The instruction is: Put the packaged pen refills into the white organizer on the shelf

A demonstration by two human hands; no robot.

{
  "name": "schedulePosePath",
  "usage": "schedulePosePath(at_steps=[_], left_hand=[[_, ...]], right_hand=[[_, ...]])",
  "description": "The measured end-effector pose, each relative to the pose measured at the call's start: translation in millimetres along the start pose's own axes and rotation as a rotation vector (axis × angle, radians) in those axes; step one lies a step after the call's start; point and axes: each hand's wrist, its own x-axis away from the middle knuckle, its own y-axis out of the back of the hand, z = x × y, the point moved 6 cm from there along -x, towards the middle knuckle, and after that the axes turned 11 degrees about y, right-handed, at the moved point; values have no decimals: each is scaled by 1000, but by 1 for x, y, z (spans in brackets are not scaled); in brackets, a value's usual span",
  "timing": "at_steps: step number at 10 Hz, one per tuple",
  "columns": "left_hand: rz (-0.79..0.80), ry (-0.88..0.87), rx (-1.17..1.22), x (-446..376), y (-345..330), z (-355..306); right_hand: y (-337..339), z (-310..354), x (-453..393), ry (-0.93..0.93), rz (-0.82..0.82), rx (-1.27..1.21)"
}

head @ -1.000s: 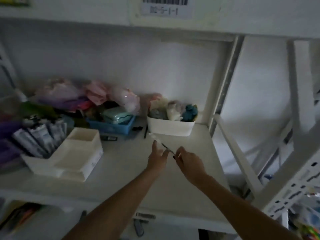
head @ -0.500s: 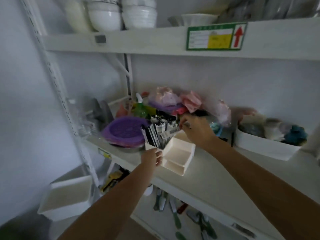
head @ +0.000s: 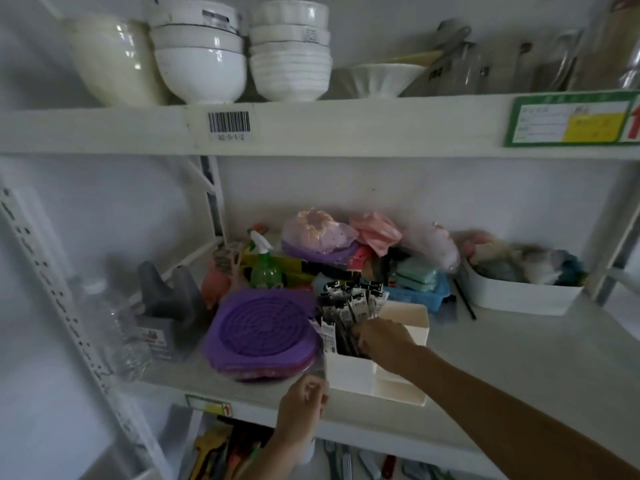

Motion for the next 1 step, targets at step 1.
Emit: schedulePosePath(at_steps=[1], left_hand=[[-23, -154, -169, 19, 1, -23]], right_hand=[[30, -5, 22, 2, -203, -71]])
